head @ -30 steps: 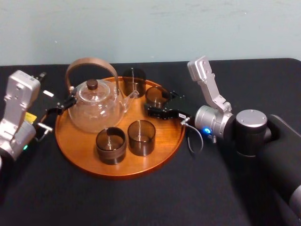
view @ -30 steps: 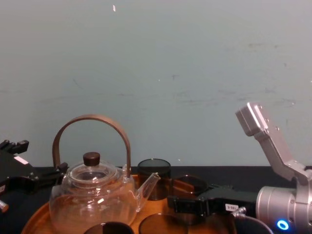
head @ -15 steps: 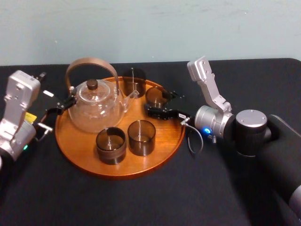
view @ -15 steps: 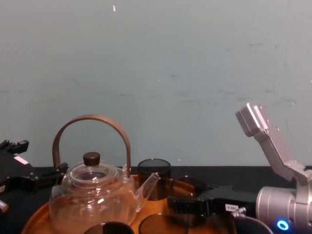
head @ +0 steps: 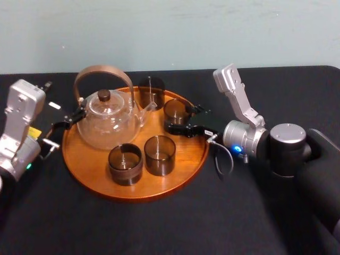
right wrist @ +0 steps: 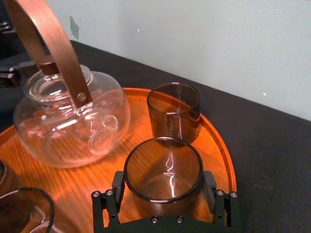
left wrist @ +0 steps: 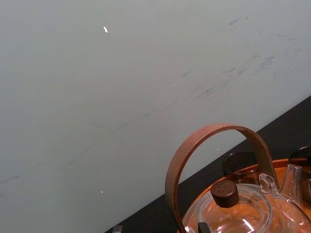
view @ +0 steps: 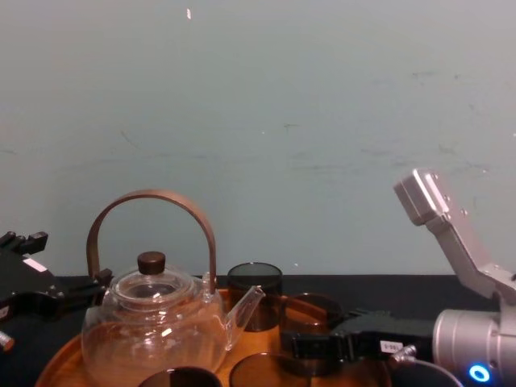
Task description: Pick up the glass from the table and place it on the tray.
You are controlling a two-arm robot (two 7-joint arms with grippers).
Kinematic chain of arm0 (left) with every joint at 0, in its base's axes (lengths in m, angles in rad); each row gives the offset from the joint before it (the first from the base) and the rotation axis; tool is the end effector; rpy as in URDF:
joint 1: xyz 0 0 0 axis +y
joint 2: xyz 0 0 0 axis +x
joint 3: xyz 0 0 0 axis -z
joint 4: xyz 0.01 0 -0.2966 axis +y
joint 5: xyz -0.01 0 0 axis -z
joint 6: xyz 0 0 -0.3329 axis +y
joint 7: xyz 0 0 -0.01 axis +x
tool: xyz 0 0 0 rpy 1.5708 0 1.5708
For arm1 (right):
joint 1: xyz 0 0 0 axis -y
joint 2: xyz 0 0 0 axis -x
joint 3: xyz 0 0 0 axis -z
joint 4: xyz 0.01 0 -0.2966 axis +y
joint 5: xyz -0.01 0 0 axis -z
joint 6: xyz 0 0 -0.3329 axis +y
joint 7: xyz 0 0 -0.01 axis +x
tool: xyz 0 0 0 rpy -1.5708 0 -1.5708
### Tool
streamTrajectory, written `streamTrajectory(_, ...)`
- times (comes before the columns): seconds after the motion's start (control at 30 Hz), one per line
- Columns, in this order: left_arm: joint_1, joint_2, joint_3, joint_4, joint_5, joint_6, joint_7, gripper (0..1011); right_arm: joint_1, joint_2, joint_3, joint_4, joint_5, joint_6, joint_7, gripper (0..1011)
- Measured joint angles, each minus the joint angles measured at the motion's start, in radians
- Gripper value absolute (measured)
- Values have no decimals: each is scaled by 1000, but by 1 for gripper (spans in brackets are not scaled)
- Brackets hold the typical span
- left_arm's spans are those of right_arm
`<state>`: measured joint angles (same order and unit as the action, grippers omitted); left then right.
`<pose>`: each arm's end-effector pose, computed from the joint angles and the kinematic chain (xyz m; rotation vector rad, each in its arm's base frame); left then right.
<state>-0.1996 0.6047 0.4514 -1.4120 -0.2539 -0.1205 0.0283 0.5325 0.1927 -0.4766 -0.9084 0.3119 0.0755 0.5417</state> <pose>0.3820 0.0801 -0.3122 0.3044 -0.2851 1.2480 0.4788 0.0247 -0.3336 -0.2565 0.1944 -0.7700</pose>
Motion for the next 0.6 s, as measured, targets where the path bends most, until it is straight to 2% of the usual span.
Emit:
streamTrajectory(0.13,0,0,0,0,0,0,0,1010,-26,27,-3,-55,3,41,-1,1002)
streamTrajectory(0.47,0,0,0,0,0,0,0,1009,-96,102,0,-184,16,105,-15,1002)
streamTrajectory(0.6,0,0,0,0,0,0,0,1009,-148,153,20,-276,34,116,-23,1002)
